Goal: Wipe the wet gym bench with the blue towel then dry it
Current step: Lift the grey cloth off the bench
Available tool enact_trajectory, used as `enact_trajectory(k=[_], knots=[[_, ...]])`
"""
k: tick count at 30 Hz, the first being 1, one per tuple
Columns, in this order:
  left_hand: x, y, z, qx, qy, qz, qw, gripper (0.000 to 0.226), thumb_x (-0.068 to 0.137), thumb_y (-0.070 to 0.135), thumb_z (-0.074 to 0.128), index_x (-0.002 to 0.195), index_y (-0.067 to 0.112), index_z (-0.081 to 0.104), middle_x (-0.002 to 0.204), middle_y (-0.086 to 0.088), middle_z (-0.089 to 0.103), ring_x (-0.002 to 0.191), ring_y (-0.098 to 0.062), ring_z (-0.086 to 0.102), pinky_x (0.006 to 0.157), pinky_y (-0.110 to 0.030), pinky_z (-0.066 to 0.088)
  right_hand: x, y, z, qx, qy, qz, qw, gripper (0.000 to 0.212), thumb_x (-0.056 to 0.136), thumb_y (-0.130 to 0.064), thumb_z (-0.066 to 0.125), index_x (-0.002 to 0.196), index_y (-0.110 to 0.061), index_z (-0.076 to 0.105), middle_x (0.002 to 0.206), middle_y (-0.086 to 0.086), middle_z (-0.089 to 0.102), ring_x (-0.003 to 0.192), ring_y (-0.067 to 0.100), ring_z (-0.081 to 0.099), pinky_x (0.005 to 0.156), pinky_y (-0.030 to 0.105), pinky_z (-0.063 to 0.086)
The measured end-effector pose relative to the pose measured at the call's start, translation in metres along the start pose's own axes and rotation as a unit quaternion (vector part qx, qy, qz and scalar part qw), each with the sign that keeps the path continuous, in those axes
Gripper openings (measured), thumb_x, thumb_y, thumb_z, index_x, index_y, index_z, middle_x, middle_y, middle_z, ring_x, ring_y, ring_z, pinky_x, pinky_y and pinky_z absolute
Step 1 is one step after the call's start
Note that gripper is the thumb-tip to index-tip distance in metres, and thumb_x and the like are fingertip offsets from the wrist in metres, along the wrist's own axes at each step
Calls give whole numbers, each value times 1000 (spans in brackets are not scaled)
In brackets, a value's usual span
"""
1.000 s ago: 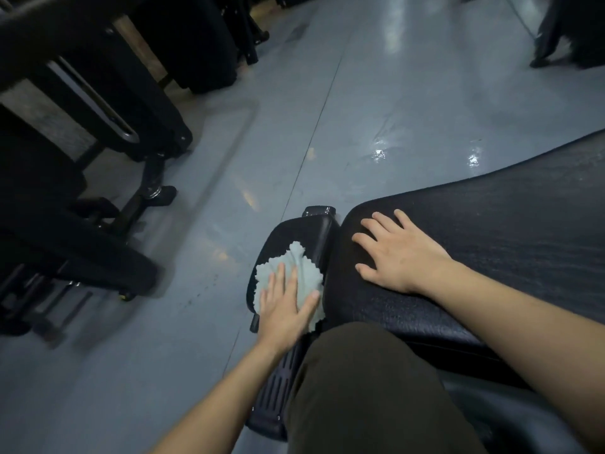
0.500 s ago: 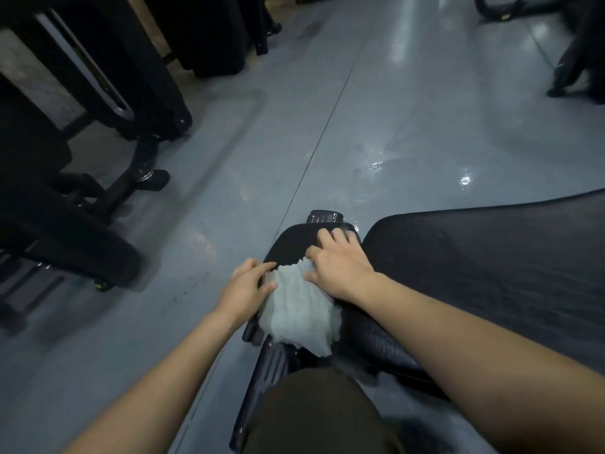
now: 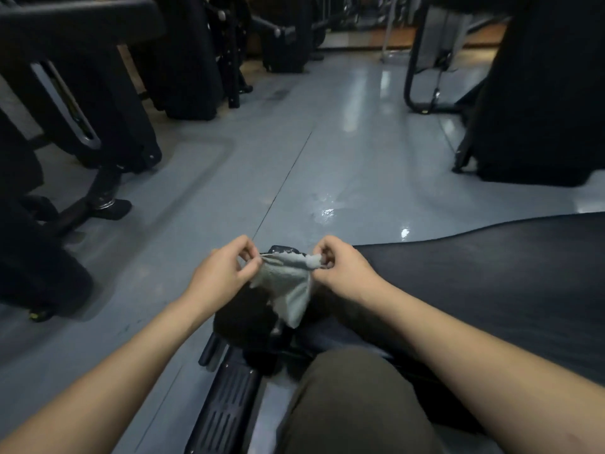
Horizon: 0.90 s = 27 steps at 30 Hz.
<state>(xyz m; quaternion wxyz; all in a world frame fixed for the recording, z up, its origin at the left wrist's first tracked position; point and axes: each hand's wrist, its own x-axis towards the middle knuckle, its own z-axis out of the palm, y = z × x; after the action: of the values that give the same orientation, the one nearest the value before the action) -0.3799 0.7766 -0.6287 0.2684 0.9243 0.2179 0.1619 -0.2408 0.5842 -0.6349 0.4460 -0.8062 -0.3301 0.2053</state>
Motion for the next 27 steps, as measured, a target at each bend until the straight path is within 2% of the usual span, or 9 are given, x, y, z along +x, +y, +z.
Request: enact_trajectory(k=[4,6,8,10,13,16,20,24,27], knots=[[2,96,-20,-16,16,94,995,11,92,31,65,87,27,55,79,22,63,55,-6,51,54,-27,34,-53,-25,-88,-3,50,4,999,36,81,-7,67,110,-27,61,95,3,65,68,13,53,60,21,45],[1,155,-26,-24,13,147,989,9,93,29,64,89,26,57,75,36,58,54,-5,51,51,-20,31,-88,-36,-138,5,86,-3,996,35,79,-5,65,108,-25,66,91,5,67,69,12,55,60,23,46],[0,213,-26,-28,8,192,981,9,94,30,64,90,27,57,76,42,55,56,-6,51,52,-23,33,-128,-44,-185,23,128,-8,991,31,79,-3,64,100,-24,69,81,0,66,67,11,55,56,25,45],[0,268,-22,-47,3,234,971,10,93,31,65,89,29,56,79,37,58,57,-8,52,54,-29,35,-171,-48,-232,56,163,-13,985,26,80,0,67,98,-19,69,76,-1,64,64,13,54,52,25,43],[-3,351,-8,-80,-16,293,953,13,92,27,68,86,31,57,86,21,64,58,-8,55,56,-29,39,-240,-46,-300,76,216,-23,973,19,85,-6,73,103,-13,68,82,5,63,59,15,49,50,28,38],[-9,430,10,-111,-35,345,931,13,92,26,68,86,32,58,90,16,65,57,-6,55,56,-29,41,-303,-39,-362,63,277,-14,959,14,91,-7,68,105,-11,67,80,4,62,54,14,49,50,26,38],[-15,518,42,-150,-55,403,901,13,92,26,68,85,31,58,83,10,66,54,-6,56,55,-28,44,-368,-24,-422,29,353,16,935,16,90,-2,66,102,-13,66,78,2,61,52,14,54,45,20,39],[-13,601,82,-231,-81,440,864,10,89,28,69,85,32,60,78,12,65,58,-15,62,58,-33,52,-417,-10,-468,-8,438,45,898,18,89,-1,63,102,-13,64,78,3,59,45,19,54,39,26,38],[-13,658,102,-265,-101,463,840,10,90,28,69,85,31,60,79,11,67,51,-7,60,55,-28,49,-452,-11,-505,-49,515,60,854,18,90,1,60,102,-12,60,79,8,59,44,25,55,40,30,39]])
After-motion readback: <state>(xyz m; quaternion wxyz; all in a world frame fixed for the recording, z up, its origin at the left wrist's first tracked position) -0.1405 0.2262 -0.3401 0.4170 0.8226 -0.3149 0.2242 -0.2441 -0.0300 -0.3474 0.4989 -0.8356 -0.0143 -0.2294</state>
